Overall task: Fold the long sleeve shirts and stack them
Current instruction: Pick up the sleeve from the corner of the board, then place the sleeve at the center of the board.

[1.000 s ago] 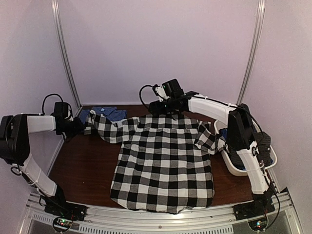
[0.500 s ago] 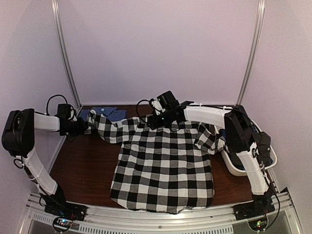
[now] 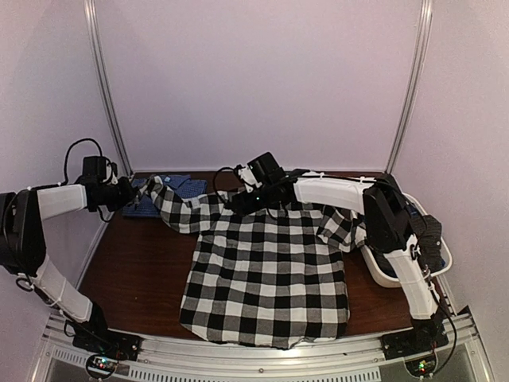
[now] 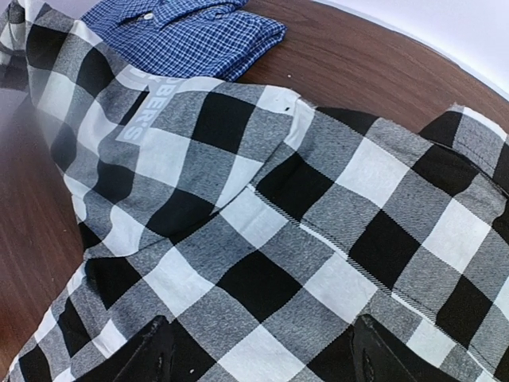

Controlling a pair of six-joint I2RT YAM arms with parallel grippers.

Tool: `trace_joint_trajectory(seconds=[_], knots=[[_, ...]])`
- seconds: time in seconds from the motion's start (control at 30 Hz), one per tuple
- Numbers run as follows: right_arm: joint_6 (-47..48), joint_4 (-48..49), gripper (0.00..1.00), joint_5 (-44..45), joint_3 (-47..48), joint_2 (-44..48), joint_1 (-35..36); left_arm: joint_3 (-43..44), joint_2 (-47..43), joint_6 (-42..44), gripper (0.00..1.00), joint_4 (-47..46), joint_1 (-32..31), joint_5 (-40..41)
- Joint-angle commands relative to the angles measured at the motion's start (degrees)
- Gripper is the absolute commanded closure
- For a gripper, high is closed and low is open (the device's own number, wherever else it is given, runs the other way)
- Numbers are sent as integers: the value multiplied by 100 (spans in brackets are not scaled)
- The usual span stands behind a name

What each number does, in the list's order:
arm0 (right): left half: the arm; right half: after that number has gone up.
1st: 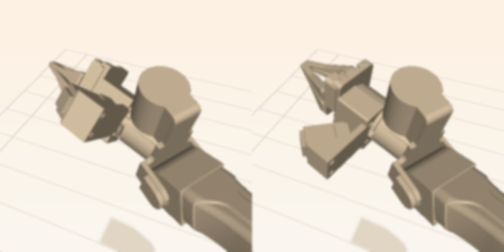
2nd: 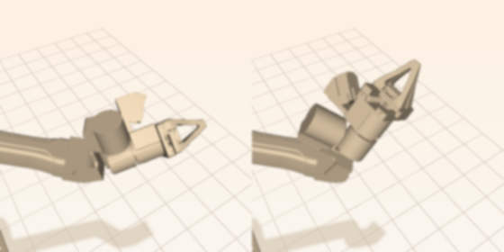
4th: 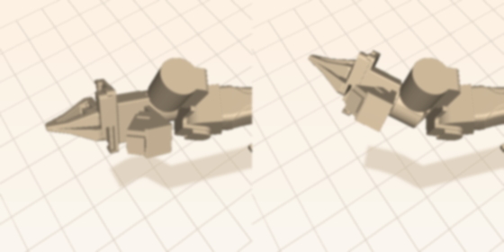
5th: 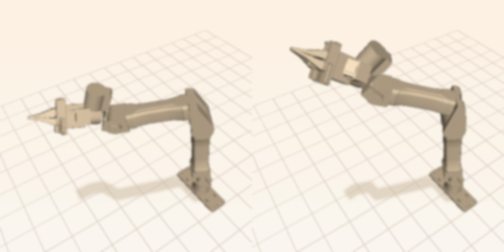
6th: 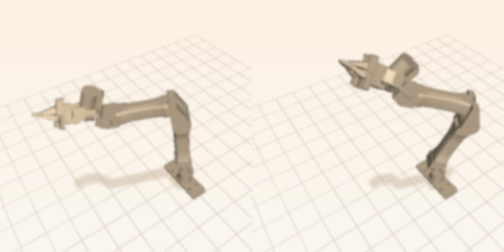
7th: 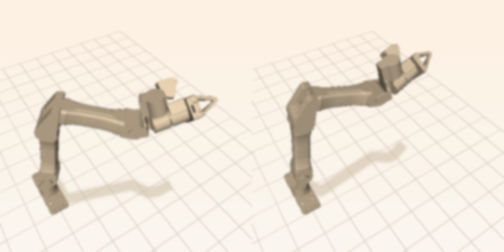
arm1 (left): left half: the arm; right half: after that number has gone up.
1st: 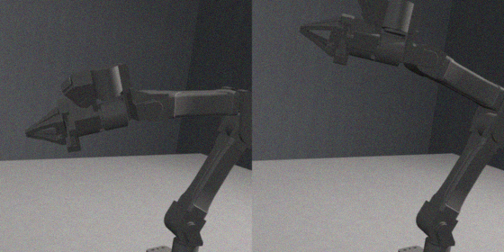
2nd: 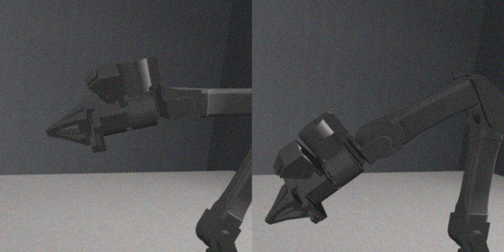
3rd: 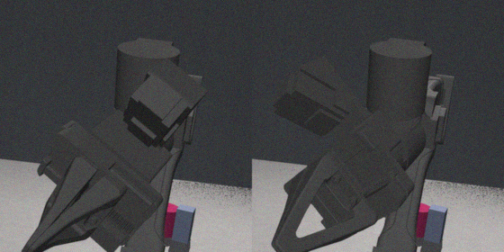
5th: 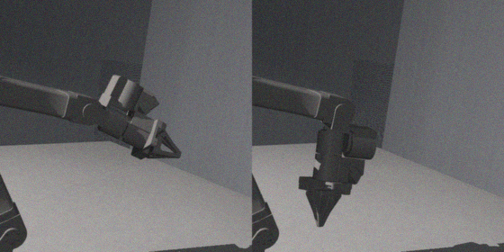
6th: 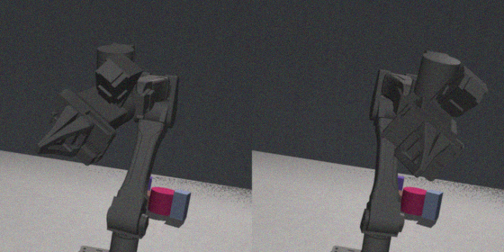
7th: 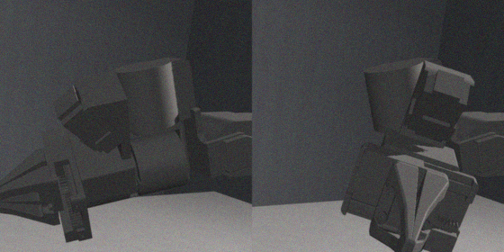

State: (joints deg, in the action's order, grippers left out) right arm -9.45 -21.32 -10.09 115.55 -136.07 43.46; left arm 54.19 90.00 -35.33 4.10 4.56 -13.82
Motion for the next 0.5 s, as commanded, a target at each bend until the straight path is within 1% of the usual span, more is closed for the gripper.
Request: trace_joint_trajectory(seconds=[0.0,0.1,0.2,0.47], knots=[[-60,127,21,27,65,35,174,455,-782,214,100,351,45,78],[-65,131,21,9,198,-166,189,697,-1059,302,100,638,45,165],[-50,56,21,-9,470,-446,189,1014,-1149,415,100,906,45,206],[-118,21,21,-32,1315,-1224,189,1864,-914,663,100,1289,51,117]])
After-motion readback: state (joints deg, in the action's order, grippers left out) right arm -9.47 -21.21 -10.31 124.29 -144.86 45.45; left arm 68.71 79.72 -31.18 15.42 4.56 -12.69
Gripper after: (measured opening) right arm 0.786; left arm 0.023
